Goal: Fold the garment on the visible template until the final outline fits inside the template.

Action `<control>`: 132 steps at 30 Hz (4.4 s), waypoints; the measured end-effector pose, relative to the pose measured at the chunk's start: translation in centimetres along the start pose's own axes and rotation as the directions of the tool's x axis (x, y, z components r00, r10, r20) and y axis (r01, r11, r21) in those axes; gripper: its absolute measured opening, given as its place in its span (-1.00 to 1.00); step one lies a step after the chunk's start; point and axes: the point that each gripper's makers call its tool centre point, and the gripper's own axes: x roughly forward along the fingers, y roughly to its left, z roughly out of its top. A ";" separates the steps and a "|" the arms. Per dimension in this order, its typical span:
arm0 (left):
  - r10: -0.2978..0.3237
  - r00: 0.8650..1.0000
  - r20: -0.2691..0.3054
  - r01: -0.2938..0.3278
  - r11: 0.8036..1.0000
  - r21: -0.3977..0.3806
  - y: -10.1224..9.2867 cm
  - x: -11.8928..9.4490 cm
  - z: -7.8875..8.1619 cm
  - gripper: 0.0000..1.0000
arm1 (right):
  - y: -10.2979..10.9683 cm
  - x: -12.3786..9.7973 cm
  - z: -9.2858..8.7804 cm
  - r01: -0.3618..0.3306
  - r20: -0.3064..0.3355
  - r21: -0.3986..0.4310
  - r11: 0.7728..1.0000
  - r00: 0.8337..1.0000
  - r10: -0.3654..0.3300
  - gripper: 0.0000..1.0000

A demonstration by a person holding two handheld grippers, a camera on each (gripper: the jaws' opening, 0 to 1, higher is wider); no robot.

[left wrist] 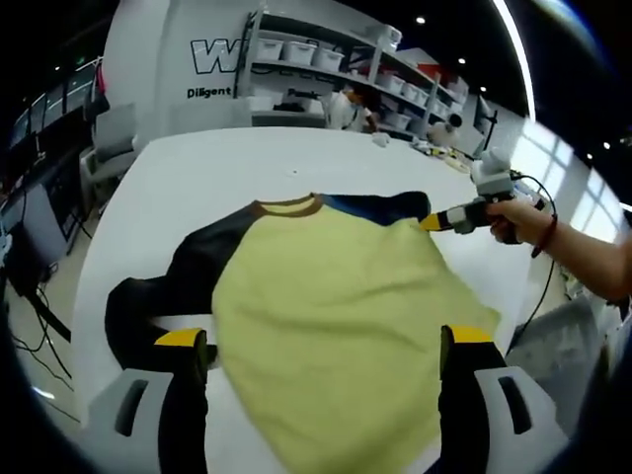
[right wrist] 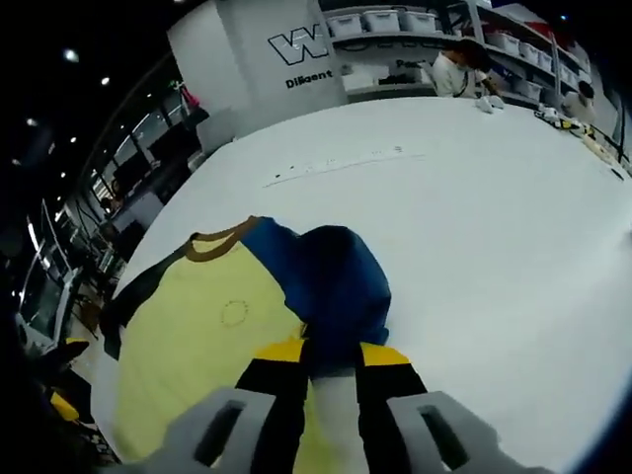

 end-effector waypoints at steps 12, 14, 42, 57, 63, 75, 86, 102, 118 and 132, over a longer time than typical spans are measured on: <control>-0.001 1.000 0.006 0.001 1.000 -0.002 0.1 -0.1 0.2 0.96 | 0.4 -1.1 0.3 -0.009 0.017 -0.015 1.000 1.000 0.009 -1.00; -0.003 1.000 0.001 0.003 1.000 -0.001 0.0 -0.1 0.1 0.95 | 0.0 -1.4 0.6 0.006 0.017 -0.038 0.999 1.000 -0.005 -1.00; -0.011 1.000 -0.007 0.012 1.000 0.004 0.0 -0.2 -0.1 0.95 | -7.2 -0.4 6.8 0.210 0.005 -0.270 0.940 0.976 -0.217 -1.00; -0.014 1.000 0.009 0.014 1.000 0.011 -0.4 -0.5 0.2 0.96 | -5.8 -1.3 6.9 0.115 0.066 -0.172 0.978 0.992 -0.105 -0.51; -0.018 1.000 0.019 0.018 1.000 0.017 -0.9 -0.5 0.5 0.96 | -4.9 -2.0 5.5 0.081 0.076 -0.153 0.985 0.995 -0.070 -0.23; -0.015 0.999 0.031 0.014 1.000 0.026 -1.2 -1.2 0.7 0.97 | -4.4 -2.2 2.8 0.043 0.086 -0.099 0.994 0.996 -0.034 -0.17; -0.021 0.999 0.042 0.019 0.999 0.032 -1.4 -1.5 1.1 0.95 | -4.4 -0.5 -0.5 0.013 0.036 -0.025 1.000 0.999 -0.013 -0.52; -0.015 0.999 0.034 0.014 0.999 0.039 -1.2 -1.7 1.0 0.96 | -6.4 -1.1 1.1 0.043 0.045 -0.052 0.998 0.998 -0.040 -1.00; -0.009 1.000 0.030 0.008 0.999 0.041 -1.0 -2.0 0.8 0.96 | -13.6 -1.8 5.5 0.205 -0.009 -0.173 0.963 0.978 -0.209 -1.00; 0.016 0.999 0.032 -0.017 0.999 0.034 -0.2 -2.4 0.7 0.95 | -17.6 -1.5 7.3 0.272 -0.032 -0.200 0.941 0.958 -0.284 -0.98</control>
